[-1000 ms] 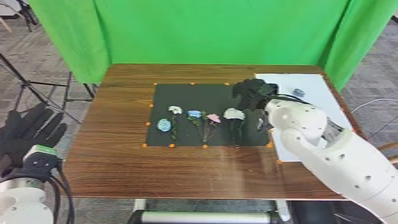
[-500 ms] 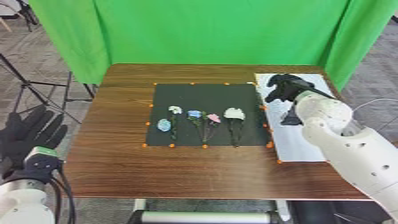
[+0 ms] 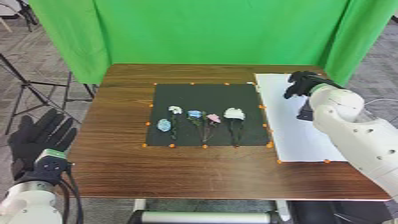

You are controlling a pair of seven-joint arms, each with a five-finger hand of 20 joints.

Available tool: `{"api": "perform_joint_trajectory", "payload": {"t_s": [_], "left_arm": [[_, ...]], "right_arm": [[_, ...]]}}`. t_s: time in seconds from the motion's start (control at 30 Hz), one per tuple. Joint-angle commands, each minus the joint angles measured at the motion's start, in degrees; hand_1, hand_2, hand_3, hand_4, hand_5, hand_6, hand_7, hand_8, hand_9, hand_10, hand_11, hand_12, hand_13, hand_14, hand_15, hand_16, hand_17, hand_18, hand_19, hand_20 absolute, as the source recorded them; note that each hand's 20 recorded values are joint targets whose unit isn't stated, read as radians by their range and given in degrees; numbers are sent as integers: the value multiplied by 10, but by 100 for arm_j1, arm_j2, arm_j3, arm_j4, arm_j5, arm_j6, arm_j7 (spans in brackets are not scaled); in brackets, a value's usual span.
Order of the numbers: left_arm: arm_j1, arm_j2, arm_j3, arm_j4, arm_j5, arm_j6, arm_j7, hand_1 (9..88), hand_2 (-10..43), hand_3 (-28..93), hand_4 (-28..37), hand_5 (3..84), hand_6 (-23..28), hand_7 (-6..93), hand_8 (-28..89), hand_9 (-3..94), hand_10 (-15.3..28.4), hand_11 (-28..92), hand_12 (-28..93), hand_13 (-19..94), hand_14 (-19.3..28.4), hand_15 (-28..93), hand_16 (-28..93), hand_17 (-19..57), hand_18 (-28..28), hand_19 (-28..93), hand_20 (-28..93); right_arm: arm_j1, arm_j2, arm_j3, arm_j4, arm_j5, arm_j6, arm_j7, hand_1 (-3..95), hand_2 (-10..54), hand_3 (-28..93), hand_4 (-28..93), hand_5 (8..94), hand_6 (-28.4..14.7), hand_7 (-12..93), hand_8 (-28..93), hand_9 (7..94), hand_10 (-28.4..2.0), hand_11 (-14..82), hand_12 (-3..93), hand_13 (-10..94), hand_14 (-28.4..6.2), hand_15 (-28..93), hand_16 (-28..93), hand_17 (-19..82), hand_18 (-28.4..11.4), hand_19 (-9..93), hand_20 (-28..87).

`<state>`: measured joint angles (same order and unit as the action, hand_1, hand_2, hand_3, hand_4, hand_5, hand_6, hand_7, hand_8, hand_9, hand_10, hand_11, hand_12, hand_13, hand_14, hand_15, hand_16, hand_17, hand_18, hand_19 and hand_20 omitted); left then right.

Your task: Arrange flowers

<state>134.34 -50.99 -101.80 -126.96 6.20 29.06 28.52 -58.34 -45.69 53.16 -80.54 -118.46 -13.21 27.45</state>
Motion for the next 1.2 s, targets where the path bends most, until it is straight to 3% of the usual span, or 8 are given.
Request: {"api": "perform_joint_trajectory", "payload": {"t_s": [0.03,0.47,0.73,0.93,0.97,1.1,1.13,1.2], "left_arm": [[-49,-11,-41,28,87,-24,-184,285,111,724,-283,413,78,223,-127,358,137,312,95,257,155,525,-97,-54,149,415,132],[-110,8,-44,3,83,-42,-189,283,119,724,-283,427,82,224,-126,370,141,315,95,262,158,530,-98,-54,149,419,133],[-216,11,25,68,277,-137,-467,283,121,722,-283,427,81,222,-126,372,142,312,94,265,158,523,-101,-54,149,418,131],[-171,46,-229,-27,797,-111,-1187,283,126,716,-283,428,84,214,-125,371,146,307,91,260,163,517,-106,-55,152,420,129],[-333,-5,-249,154,971,-279,-1395,283,127,715,-283,428,84,212,-124,371,147,305,90,260,163,517,-106,-56,152,421,129],[-510,137,-261,307,934,-618,-1386,283,126,714,-283,427,83,188,-118,376,141,272,76,263,151,455,-122,-57,151,415,118],[-325,150,-396,71,905,-508,-1369,283,125,714,-283,427,82,184,-117,377,141,268,75,263,148,444,-123,-57,149,412,115],[-463,258,-237,112,844,-494,-1317,284,123,713,-283,426,80,179,-115,378,139,262,74,263,145,430,-125,-56,147,410,112]], "right_arm": [[698,-15,-746,852,103,-513,87,328,-95,830,-283,303,-57,266,-162,247,-188,106,113,115,-140,322,-66,109,-164,458,162],[290,6,-769,983,83,151,138,492,-95,798,-282,478,-4,354,-205,546,-132,245,157,526,-97,430,93,283,-200,715,246],[122,69,-1028,722,-295,1146,93,642,-57,504,-283,681,24,444,-12,815,-69,151,453,691,-59,479,354,323,-193,784,377],[-448,448,-702,-442,-358,1527,591,636,-60,552,-283,704,14,429,24,829,-70,190,482,701,-68,532,351,342,-205,815,412],[-526,426,-705,-624,-343,1567,605,635,-60,556,-283,705,13,427,27,829,-73,191,481,704,-71,534,349,344,-206,817,413],[-1179,544,-267,-1641,-348,1216,394,618,-68,601,-283,724,3,401,49,834,-80,200,474,710,-77,542,347,352,-215,830,412],[-1492,618,34,-2004,-372,1057,353,616,-68,604,-283,725,2,399,50,835,-81,200,474,711,-77,542,348,352,-216,830,411],[-1723,605,118,-2244,-368,957,270,609,-70,616,-283,725,2,398,53,835,-81,201,474,711,-78,543,348,353,-218,831,409]]}}
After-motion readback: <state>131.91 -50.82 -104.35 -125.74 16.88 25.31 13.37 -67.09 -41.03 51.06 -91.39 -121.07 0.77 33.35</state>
